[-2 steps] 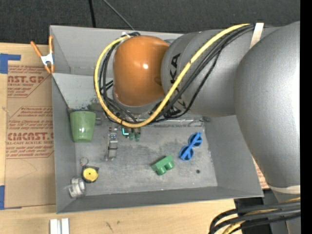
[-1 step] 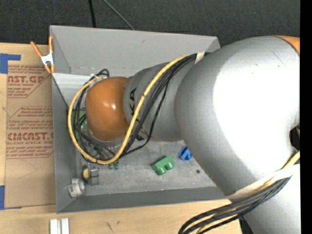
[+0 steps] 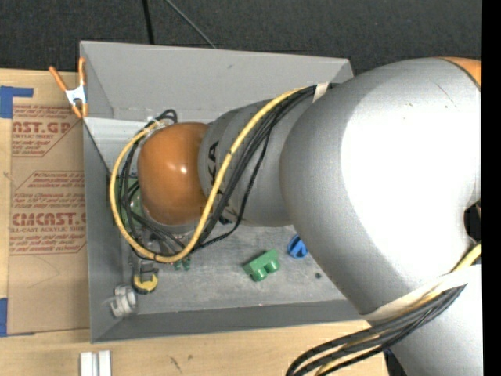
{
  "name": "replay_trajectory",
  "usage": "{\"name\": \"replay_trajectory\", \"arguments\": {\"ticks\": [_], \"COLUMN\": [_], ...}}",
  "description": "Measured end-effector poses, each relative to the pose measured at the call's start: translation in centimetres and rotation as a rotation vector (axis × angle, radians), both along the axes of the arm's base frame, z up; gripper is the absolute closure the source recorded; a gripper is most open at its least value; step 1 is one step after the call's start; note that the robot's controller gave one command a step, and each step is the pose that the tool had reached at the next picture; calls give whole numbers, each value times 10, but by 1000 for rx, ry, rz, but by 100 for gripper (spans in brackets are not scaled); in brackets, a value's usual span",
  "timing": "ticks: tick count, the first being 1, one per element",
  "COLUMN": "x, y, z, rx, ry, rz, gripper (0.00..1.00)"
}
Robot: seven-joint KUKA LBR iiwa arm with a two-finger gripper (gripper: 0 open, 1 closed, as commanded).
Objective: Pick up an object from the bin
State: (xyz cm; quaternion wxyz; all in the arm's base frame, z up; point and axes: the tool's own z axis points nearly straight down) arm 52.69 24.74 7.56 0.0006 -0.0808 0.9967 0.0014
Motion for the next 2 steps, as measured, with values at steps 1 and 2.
{"name": "replay_trajectory", "arguments": {"ticks": [1,2], "x": [-1,-43], "y": [0,-5], "z": [-1,-4], "rx": [-1,1], "ry": [3,-9], "rz": [0,308], "gripper": [0,0]}}
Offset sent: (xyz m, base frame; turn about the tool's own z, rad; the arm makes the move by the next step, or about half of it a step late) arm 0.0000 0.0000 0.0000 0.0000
